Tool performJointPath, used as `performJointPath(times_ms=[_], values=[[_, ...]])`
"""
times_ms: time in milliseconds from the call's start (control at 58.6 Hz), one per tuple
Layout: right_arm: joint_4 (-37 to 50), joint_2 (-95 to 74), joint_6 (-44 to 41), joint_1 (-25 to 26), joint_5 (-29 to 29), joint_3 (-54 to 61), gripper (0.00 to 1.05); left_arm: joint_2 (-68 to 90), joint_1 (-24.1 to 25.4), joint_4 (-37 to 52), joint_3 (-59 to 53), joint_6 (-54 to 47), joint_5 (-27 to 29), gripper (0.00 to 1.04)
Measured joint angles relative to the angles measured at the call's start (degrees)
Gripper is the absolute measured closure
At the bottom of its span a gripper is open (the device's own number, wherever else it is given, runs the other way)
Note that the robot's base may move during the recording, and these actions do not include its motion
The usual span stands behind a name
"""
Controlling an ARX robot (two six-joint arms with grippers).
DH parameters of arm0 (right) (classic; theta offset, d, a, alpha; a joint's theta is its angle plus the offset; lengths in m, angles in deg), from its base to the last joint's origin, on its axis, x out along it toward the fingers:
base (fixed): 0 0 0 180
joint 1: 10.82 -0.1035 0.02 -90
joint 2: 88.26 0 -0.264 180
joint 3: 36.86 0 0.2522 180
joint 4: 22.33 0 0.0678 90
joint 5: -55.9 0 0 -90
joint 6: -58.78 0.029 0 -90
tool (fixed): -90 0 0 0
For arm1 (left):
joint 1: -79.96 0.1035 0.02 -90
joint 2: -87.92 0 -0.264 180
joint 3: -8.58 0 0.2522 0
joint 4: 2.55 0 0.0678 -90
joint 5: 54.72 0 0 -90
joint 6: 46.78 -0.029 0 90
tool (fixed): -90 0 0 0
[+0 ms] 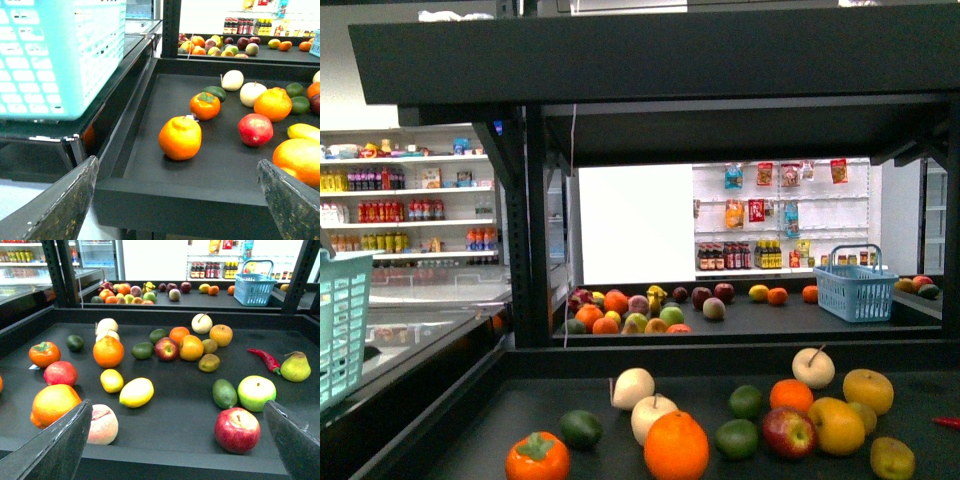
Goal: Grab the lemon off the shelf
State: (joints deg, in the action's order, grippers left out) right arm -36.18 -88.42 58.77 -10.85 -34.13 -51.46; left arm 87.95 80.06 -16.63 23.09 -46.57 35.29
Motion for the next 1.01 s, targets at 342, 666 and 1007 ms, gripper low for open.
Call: performJointPath(times_ms=[342,666,1007], values=[[0.0,0.0,0.0,0.0,0.1,0.0,0.02,0.0,0.0,0.0,0.0,0.0,0.0,0.08],[0.0,0.0,0.0,0.0,0.0,0.0,0.02,0.0,0.0,0.0,0.0,0.0,0.0,0.08],[0.0,0.0,0.0,0.0,0.0,0.0,0.02,21.7,6.7,-3.3,12.6,25.5,-8.7,0.08]])
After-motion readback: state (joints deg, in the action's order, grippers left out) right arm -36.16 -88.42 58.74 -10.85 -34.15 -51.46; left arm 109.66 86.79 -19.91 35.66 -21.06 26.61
